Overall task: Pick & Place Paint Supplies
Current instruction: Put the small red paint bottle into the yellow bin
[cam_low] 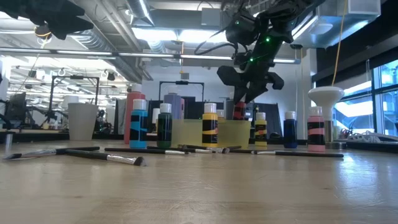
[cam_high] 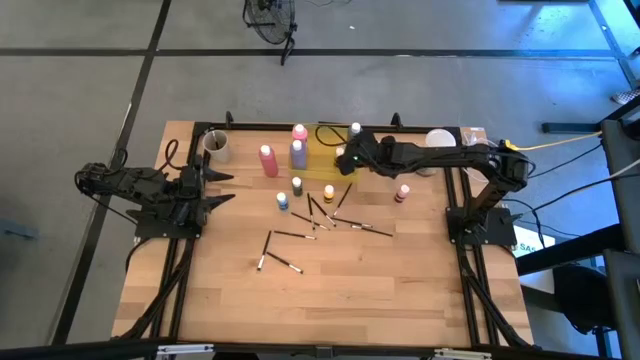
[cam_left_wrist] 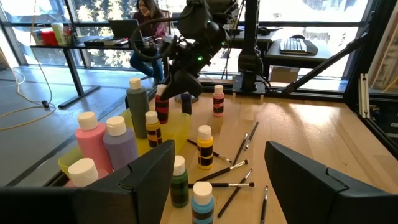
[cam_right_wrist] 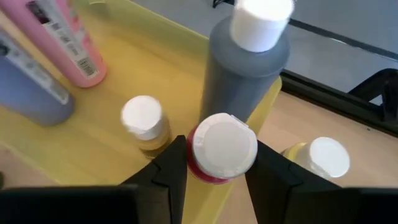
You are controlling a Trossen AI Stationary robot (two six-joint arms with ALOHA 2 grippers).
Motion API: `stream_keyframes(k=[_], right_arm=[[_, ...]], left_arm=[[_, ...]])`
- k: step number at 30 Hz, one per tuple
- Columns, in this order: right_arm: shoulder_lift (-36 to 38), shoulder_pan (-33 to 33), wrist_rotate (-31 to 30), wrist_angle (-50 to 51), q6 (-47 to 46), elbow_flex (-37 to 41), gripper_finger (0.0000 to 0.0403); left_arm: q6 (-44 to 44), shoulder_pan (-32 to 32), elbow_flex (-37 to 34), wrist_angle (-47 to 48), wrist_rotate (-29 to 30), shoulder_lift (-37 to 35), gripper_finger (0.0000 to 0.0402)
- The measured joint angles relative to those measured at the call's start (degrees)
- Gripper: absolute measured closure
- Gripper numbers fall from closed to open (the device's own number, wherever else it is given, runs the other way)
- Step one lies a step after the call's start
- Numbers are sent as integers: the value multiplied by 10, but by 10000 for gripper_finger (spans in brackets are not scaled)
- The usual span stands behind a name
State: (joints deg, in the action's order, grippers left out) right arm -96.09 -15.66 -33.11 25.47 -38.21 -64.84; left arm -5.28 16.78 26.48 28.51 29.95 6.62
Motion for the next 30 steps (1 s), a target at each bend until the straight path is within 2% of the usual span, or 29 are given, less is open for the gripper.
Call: stream_keyframes(k=[8,21,30], right_arm=[[-6,-22,31,-7,2,0,274],[-62,-38,53,-31,16,0,274],[-67,-45,62,-34,23,0,270]], left_arm=[[0,0,0,0,0,0,155],[0,0,0,0,0,0,155],[0,0,0,0,0,0,155]])
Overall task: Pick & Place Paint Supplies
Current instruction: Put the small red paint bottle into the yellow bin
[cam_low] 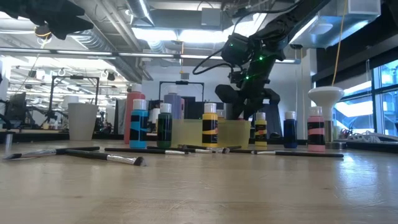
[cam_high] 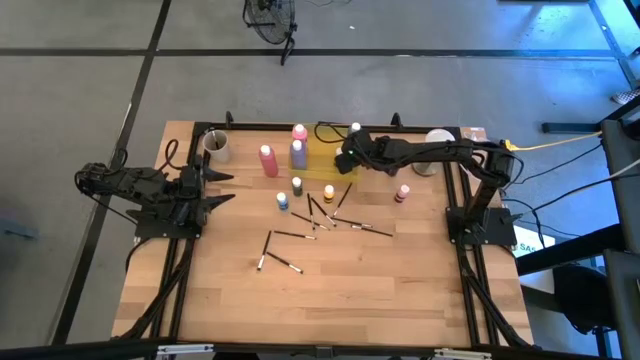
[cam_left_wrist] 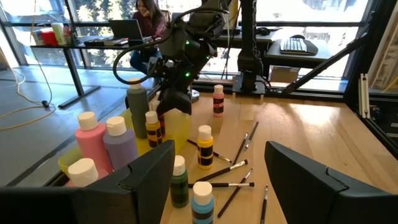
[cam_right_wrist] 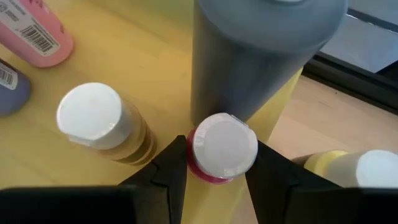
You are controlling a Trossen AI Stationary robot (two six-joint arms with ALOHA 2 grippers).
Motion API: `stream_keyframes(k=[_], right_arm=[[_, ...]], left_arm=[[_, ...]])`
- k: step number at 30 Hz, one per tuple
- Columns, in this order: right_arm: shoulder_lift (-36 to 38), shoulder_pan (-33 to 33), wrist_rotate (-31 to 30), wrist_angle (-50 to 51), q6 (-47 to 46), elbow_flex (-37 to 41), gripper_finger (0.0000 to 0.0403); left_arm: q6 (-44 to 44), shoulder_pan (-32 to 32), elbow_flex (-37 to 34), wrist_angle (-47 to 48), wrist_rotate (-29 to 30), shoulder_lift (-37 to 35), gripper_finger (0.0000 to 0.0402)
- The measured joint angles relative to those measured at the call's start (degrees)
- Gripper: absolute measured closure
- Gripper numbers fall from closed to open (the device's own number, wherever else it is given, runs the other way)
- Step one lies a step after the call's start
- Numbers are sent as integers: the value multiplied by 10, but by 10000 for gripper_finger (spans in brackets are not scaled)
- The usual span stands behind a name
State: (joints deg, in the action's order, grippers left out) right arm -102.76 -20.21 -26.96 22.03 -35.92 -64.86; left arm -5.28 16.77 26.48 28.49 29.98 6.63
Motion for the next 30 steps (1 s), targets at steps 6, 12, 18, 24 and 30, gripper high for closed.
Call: stream_keyframes(k=[6,12,18,24,30], right_arm=[[0,0,0,0,0,0,263],[0,0,20,-3,17,0,226],[-1,0,24,2,18,-1,203],[-1,0,31,35,18,-31,193],[-1,0,32,96,14,-69,183]], left_arm=[[0,0,0,-3,-6,0,155],[0,0,0,-4,-11,0,155],[0,0,0,-4,-11,0,155],[0,0,0,-4,-11,0,155],[0,0,0,-4,-11,0,155]])
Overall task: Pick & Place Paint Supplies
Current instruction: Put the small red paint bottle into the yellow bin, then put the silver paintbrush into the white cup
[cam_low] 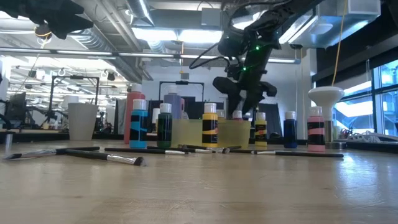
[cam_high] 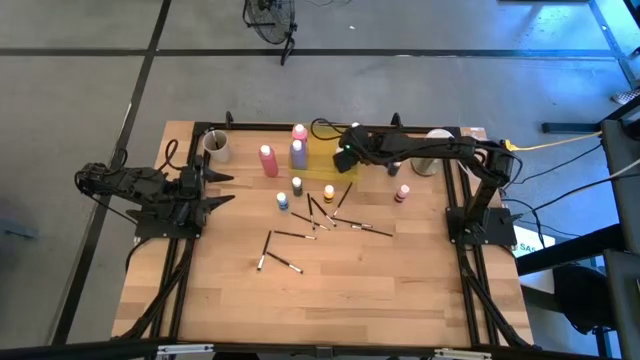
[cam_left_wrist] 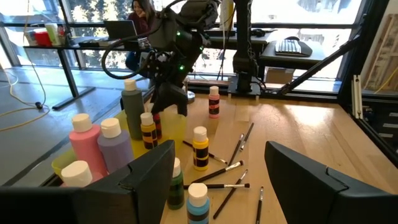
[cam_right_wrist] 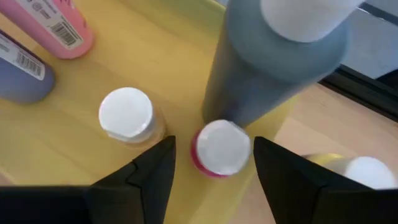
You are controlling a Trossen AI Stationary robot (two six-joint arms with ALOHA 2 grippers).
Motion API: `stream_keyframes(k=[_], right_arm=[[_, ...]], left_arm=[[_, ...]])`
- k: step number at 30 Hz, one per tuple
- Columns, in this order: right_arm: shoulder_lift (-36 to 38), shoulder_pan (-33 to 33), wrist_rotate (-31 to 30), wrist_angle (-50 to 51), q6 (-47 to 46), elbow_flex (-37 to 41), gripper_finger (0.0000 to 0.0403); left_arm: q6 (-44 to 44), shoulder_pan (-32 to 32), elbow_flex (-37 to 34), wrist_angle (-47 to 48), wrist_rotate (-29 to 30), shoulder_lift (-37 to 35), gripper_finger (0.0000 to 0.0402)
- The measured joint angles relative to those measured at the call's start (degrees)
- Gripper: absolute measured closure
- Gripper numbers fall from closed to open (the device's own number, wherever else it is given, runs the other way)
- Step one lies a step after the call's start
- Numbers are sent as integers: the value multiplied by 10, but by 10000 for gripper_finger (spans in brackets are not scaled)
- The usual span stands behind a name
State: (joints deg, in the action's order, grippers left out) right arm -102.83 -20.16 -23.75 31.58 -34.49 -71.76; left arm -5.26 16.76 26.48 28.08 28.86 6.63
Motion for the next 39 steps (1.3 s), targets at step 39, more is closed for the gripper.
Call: stream_keyframes(k=[39], right_arm=[[1,-86,123,430,9,-225,181]], left_arm=[[0,0,0,0,-15,0,155]])
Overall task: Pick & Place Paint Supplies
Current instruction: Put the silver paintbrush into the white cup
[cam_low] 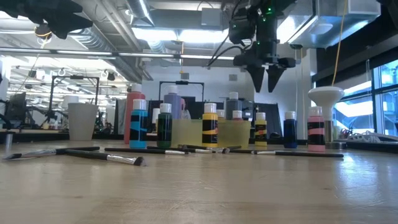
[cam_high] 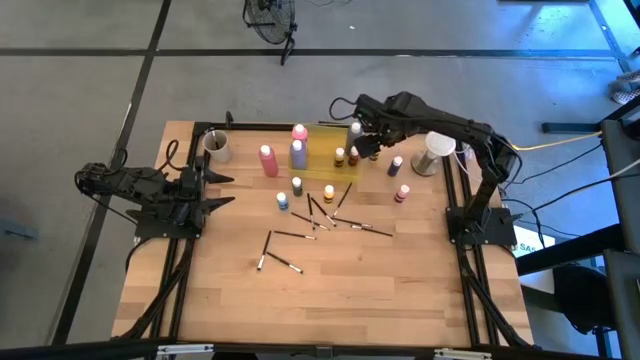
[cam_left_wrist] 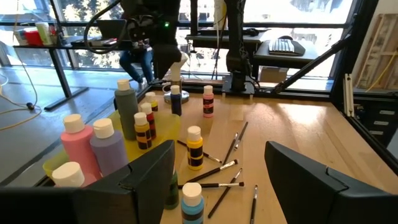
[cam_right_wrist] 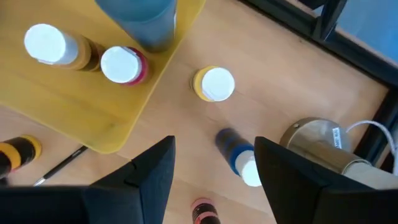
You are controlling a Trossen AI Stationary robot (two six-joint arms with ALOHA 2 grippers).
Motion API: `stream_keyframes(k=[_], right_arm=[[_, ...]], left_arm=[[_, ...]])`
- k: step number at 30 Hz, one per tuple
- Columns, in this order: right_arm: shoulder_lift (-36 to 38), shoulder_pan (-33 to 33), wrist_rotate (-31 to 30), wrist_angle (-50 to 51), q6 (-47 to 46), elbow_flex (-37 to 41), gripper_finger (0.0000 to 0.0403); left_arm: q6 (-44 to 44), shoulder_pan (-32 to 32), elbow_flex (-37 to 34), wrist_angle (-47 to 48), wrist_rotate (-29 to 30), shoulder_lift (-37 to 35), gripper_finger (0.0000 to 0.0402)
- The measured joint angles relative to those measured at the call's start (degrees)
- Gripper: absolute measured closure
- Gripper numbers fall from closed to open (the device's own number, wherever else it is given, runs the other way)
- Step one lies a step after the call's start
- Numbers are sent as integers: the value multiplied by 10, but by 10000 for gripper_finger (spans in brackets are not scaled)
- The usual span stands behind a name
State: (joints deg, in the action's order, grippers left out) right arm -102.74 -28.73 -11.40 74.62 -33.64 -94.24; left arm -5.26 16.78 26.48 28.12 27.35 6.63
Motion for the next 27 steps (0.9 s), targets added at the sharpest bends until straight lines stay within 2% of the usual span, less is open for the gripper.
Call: stream_keyframes(k=[5,11,14,18,27], right_arm=[[0,0,32,1,17,0,181],[0,52,171,6,30,0,181],[0,97,206,6,51,0,181],[0,166,196,6,88,0,181],[-4,336,99,-41,138,0,180]], left_arm=[[0,0,0,0,0,0,155],[0,0,0,0,0,0,155],[0,0,0,0,0,0,155],[0,0,0,0,0,0,155],[0,0,0,0,1,0,155]])
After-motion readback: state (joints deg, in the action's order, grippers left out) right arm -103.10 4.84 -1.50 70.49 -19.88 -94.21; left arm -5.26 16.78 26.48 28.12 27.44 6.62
